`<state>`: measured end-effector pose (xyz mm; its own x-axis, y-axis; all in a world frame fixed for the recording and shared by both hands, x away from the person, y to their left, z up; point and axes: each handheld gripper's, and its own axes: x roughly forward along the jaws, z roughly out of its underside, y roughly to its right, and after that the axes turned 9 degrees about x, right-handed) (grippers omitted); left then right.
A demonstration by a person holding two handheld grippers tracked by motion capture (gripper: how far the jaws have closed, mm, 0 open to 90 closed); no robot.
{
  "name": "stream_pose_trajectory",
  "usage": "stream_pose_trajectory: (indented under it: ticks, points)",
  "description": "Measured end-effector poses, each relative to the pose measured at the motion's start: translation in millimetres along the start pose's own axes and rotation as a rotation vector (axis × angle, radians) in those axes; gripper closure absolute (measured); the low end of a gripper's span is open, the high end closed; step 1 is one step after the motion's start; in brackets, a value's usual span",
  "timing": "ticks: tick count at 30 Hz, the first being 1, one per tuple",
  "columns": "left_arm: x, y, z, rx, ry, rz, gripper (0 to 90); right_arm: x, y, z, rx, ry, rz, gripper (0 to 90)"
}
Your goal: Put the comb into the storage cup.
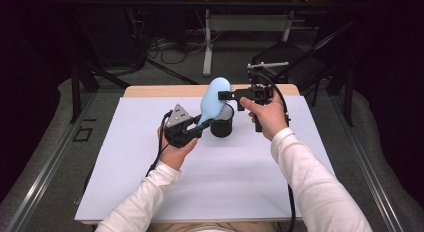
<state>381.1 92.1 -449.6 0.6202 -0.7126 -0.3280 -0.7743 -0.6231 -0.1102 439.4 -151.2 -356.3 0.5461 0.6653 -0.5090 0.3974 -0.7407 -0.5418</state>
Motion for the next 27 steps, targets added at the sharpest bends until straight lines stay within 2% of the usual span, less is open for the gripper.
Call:
stream_pose_trajectory:
  ticks: [7,16,20,27]
  points:
    - [1.8,2.4,0.8,0.01,-0.005,0.005,69.6,2.7,1.6,-1.7,0.004,0.003,0.011,6.6]
    - [3.1,5.3,1.2,0.013,-0.005,0.015,69.6,9.0,-2.1,-1.2,0.015,-0.006,-0.021,14.5]
    - [2.8,5.9,1.0,0.015,-0.007,0.016,69.5,11.7,-2.4,-1.5,0.019,-0.02,-0.033,15.0]
    - [3.2,6.6,1.1,0.016,-0.006,0.019,69.6,12.8,0.6,-3.4,0.046,-0.025,-0.059,20.3]
